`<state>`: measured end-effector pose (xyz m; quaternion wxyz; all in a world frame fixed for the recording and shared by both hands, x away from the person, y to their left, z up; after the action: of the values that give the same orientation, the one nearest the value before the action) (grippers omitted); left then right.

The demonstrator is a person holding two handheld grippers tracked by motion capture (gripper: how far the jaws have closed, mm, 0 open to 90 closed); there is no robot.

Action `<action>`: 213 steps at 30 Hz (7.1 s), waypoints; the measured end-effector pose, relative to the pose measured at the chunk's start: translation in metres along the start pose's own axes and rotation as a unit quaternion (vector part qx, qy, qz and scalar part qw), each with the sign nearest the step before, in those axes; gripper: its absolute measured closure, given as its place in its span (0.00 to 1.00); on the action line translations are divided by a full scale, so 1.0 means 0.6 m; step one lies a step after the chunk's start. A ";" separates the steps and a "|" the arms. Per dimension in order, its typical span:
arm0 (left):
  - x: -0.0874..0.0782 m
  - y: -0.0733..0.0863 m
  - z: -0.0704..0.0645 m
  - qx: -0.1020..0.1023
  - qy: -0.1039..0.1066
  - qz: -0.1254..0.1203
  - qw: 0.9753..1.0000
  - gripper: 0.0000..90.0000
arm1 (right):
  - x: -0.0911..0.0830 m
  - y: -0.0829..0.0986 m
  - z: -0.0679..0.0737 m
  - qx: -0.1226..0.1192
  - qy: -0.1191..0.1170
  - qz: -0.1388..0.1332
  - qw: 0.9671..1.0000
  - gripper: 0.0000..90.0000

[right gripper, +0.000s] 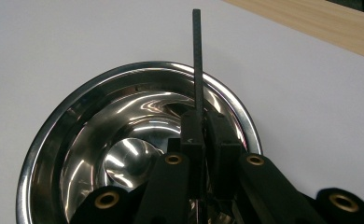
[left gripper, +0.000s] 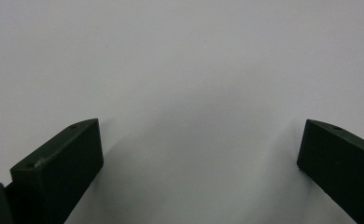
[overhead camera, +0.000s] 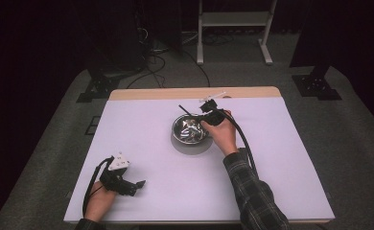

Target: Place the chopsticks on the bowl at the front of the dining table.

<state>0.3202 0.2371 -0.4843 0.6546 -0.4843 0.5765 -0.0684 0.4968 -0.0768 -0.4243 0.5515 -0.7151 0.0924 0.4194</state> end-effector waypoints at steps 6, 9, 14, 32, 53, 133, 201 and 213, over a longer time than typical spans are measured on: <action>0.000 0.000 0.000 0.000 0.000 0.000 1.000 0.00 | -0.007 -0.003 -0.001 0.004 0.002 -0.007 1.000 0.89; 0.000 0.000 0.000 0.000 0.000 0.000 1.000 0.00 | -0.015 -0.005 -0.002 0.004 0.003 -0.012 1.000 0.87; 0.000 0.000 0.000 0.000 0.000 0.000 1.000 0.00 | -0.035 -0.007 -0.001 0.002 -0.001 -0.024 1.000 0.85; 0.000 0.000 0.000 0.000 0.000 0.001 1.000 0.00 | -0.102 0.022 -0.019 0.003 -0.008 -0.037 0.999 0.80; 0.000 0.000 0.000 0.001 0.000 0.001 1.000 0.00 | -0.168 0.070 -0.049 -0.003 0.010 -0.049 0.999 0.74; 0.000 0.000 0.000 0.000 0.000 0.000 1.000 0.00 | -0.174 0.283 -0.154 0.045 0.081 0.011 0.996 0.29; 0.000 0.000 0.000 0.001 0.000 0.001 1.000 0.00 | -0.250 0.325 -0.120 0.036 0.077 -0.002 0.996 0.30; 0.000 0.000 0.000 0.001 -0.001 0.001 1.000 0.00 | -0.274 0.352 -0.102 0.037 0.063 -0.004 0.997 0.30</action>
<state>0.3202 0.2373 -0.4840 0.6556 -0.4827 0.5767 -0.0681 0.2978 -0.2636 -0.4566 0.5721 -0.7198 0.1399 0.3675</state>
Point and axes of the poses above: each handheld gripper's, and its own axes: x roughly forward along the jaws, y roughly out of its underside, z roughly to its left, the point moved 3 cm from there along x, roughly forward along the jaws, and after that the axes turned 13 degrees about y, right-handed, at the moved point
